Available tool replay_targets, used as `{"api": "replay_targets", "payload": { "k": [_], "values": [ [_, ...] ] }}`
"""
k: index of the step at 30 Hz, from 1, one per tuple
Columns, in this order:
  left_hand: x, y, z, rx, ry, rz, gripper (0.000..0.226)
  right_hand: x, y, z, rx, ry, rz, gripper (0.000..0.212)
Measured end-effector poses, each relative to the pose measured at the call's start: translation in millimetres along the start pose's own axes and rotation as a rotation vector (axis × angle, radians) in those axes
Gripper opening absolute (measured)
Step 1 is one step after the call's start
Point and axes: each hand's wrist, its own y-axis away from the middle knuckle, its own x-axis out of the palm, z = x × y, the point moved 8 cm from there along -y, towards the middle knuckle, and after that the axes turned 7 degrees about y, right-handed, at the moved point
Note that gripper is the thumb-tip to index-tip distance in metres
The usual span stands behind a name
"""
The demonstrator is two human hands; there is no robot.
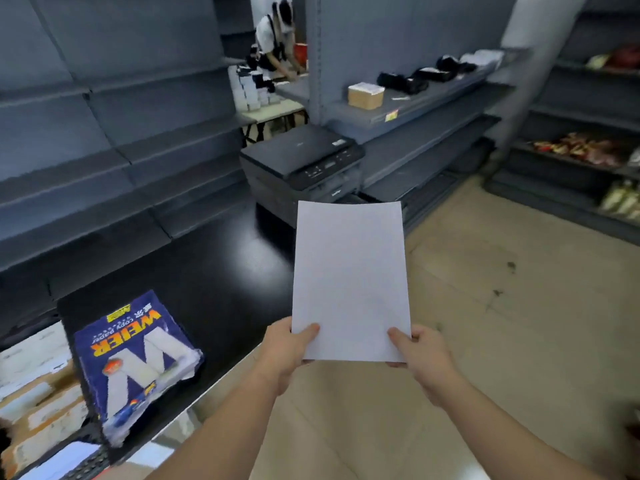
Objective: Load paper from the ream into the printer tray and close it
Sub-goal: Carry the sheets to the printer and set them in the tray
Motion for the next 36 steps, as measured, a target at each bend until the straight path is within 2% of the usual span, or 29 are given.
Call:
{"api": "replay_targets", "payload": {
  "k": [4, 7, 18, 27, 36],
  "values": [
    [62, -15, -9, 0.003, -0.107, 0.207, 0.014, -56, 19, -19, 0.080, -0.022, -0.224, 0.027],
    [107, -17, -6, -0.013, -0.209, 0.314, 0.015, -91, 38, -38, 0.119, -0.117, -0.351, 0.024],
    [276, -17, 17, -0.023, -0.370, 0.542, 0.011, -209, 50, -97, 0.219, -0.309, -0.583, 0.019],
    [432, -50, 0, 0.002, -0.408, 0.575, 0.014, -339, -34, -109, 0.221, -0.380, -0.605, 0.018],
    [531, -108, -29, -0.031, -0.333, 0.574, 0.013, -426, -135, -83, 0.193, -0.303, -0.576, 0.017]
  ]
}}
